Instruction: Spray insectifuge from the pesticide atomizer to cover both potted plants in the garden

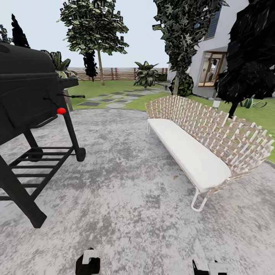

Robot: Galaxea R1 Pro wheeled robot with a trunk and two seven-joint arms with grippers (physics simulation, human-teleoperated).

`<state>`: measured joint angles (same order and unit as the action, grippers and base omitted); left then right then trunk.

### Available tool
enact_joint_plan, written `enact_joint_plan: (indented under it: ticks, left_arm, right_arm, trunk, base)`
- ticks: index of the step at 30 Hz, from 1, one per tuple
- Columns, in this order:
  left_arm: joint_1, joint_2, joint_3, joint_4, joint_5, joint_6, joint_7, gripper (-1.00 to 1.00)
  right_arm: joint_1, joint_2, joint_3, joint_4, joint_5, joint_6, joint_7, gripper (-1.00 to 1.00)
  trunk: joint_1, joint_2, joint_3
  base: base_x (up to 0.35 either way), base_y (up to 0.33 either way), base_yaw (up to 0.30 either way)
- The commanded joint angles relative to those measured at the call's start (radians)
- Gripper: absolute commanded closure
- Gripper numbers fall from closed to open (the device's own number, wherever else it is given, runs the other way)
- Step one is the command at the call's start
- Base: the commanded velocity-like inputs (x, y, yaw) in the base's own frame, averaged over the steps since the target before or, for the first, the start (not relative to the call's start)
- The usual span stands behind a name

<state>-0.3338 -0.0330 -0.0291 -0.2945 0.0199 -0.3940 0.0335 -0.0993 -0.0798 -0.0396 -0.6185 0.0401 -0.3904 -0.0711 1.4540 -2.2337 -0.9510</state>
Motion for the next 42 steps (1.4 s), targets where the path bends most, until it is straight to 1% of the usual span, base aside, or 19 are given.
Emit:
enact_joint_plan:
  ticks: [1, 6, 16, 22, 32, 42]
  left_arm:
    - [-0.001, 0.0, -0.003, 0.001, 0.002, -0.003, 0.003, 1.0]
    - [-0.001, -0.001, -0.003, 0.001, 0.003, -0.003, 0.003, 1.0]
    - [-0.001, -0.002, -0.003, 0.001, 0.003, -0.003, 0.003, 1.0]
    - [-0.001, -0.002, -0.003, 0.001, 0.004, -0.003, 0.003, 1.0]
    - [-0.001, -0.002, -0.003, 0.001, 0.004, -0.003, 0.003, 1.0]
    - [-0.001, -0.002, -0.003, 0.0, 0.005, -0.003, 0.003, 1.0]
  right_arm:
    - [0.0, 0.0, 0.0, 0.0, 0.004, -0.002, -0.004, -1.0]
    - [0.0, 0.0, 0.001, 0.0, 0.004, -0.002, -0.004, -1.0]
    - [0.0, 0.0, 0.001, 0.0, 0.005, -0.002, -0.004, -1.0]
    - [0.0, 0.0, 0.001, 0.0, 0.005, -0.002, -0.004, -1.0]
    - [0.0, 0.0, 0.001, 0.0, 0.005, -0.002, -0.003, -1.0]
    - [0.0, 0.0, 0.001, 0.0, 0.006, -0.002, -0.003, -1.0]
  trunk:
    - [0.0, 0.0, 0.0]
    - [0.0, 0.0, 0.007]
    - [0.0, 0.0, 0.023]
    - [0.0, 0.0, 0.03]
    - [0.0, 0.0, 0.042]
    - [0.0, 0.0, 0.054]
  base:
    - [0.296, 0.181, 0.0]
    - [0.321, 0.102, 0.0]
    - [0.337, -0.008, 0.039]
    - [0.293, -0.08, 0.166]
    - [0.054, -0.006, 0.19]
    - [0.307, 0.0, 0.191]
